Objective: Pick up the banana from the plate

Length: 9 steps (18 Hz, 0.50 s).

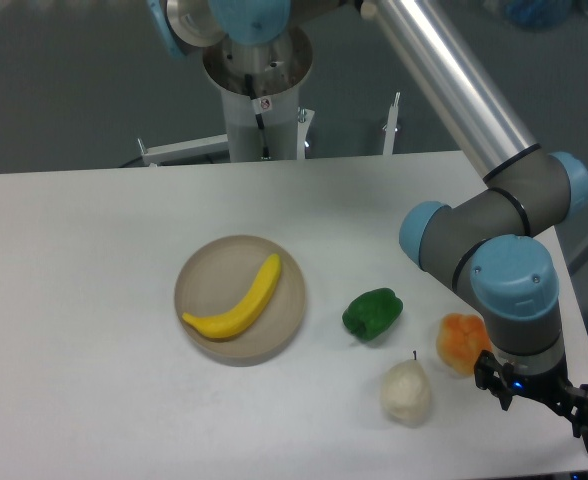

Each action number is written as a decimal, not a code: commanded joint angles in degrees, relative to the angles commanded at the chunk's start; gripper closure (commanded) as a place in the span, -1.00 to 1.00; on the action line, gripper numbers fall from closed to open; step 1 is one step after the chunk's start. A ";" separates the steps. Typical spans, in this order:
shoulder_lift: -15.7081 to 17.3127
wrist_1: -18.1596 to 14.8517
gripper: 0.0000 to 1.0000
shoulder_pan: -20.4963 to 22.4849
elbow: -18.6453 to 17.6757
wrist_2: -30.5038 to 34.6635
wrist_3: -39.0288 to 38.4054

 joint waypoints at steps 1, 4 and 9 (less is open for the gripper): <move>0.09 0.00 -1.00 0.00 -0.43 0.00 0.00; 0.09 0.00 -1.00 0.00 -0.44 0.09 0.00; 0.44 -0.09 -1.00 -0.26 -0.61 -0.09 -0.09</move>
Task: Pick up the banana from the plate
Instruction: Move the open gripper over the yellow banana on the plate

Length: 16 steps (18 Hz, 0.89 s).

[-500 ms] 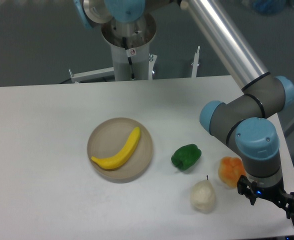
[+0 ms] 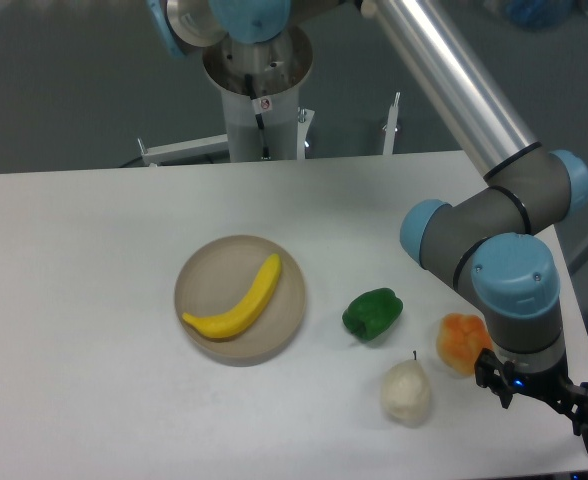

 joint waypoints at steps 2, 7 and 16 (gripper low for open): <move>1.93 -0.26 -1.00 -0.17 -1.22 0.00 -0.09; 8.43 -3.42 -1.00 -1.58 -7.63 0.26 -1.05; 18.89 -27.12 -1.00 -0.18 -15.20 -16.17 -4.21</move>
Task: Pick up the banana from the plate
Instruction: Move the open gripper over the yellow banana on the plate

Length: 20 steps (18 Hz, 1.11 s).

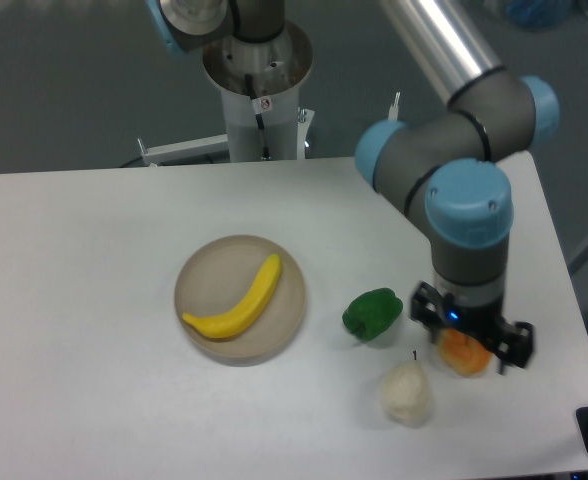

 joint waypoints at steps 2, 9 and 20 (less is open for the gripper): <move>1.41 -3.45 -1.00 -0.09 -1.40 -0.18 -2.28; 7.48 8.64 -1.00 -3.16 -18.79 -0.18 -5.71; 8.62 21.31 -1.00 -10.01 -31.37 0.17 -14.50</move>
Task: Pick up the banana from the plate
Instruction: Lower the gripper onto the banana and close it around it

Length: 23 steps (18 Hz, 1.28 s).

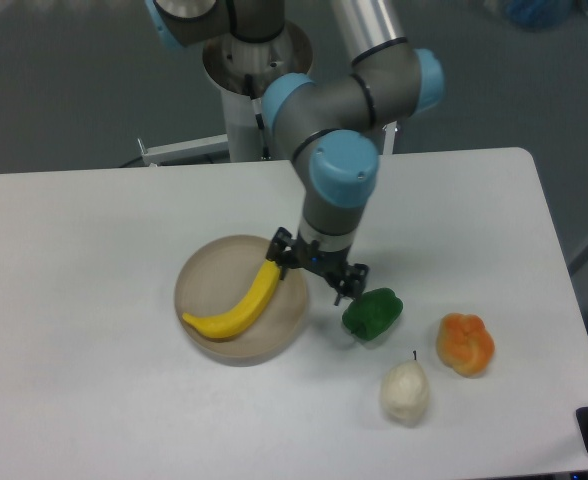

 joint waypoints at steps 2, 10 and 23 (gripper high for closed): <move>-0.61 4.21 -1.00 -1.58 -2.11 0.35 -1.05; -1.58 8.71 -1.00 -4.14 -5.55 2.55 -1.41; -4.31 9.50 -0.82 -6.51 -5.19 4.83 -1.67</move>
